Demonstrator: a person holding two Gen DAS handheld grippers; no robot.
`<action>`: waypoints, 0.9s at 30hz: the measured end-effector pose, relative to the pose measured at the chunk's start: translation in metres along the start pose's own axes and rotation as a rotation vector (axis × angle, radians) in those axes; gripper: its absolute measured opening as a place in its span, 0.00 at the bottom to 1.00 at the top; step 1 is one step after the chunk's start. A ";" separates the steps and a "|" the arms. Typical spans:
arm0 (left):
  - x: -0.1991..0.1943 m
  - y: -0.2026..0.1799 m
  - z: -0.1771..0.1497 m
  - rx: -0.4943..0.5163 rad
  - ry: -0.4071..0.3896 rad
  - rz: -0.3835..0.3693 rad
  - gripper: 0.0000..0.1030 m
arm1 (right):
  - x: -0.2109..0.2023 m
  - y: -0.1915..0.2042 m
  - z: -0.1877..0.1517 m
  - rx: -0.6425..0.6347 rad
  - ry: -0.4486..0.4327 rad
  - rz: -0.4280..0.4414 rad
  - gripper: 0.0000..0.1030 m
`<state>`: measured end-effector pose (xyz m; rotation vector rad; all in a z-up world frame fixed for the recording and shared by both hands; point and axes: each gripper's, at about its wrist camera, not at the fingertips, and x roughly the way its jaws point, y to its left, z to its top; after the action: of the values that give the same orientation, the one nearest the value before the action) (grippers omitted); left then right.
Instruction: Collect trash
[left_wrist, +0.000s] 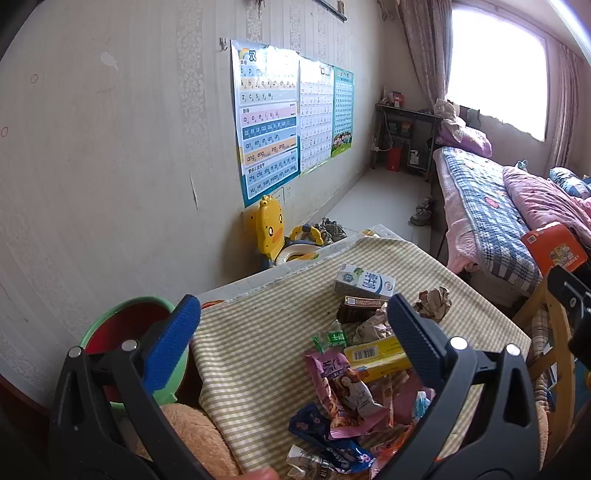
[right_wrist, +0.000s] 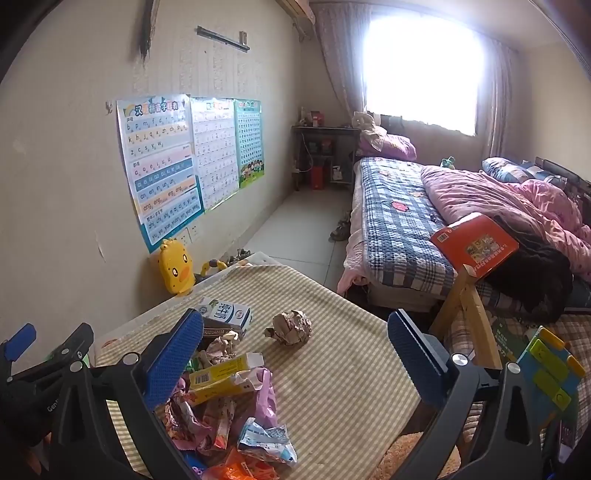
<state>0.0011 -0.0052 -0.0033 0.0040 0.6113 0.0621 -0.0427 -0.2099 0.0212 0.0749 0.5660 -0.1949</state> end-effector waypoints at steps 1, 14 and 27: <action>0.000 0.001 0.000 0.000 0.001 0.001 0.96 | 0.000 -0.001 0.000 -0.001 0.001 0.000 0.93; 0.004 -0.003 -0.002 0.009 0.001 0.016 0.96 | -0.002 -0.002 0.001 0.002 -0.001 -0.003 0.93; 0.006 -0.001 -0.005 0.010 0.003 0.023 0.96 | -0.001 -0.003 0.000 0.003 0.002 -0.003 0.93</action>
<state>0.0038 -0.0057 -0.0108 0.0207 0.6151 0.0813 -0.0443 -0.2127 0.0214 0.0770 0.5674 -0.1988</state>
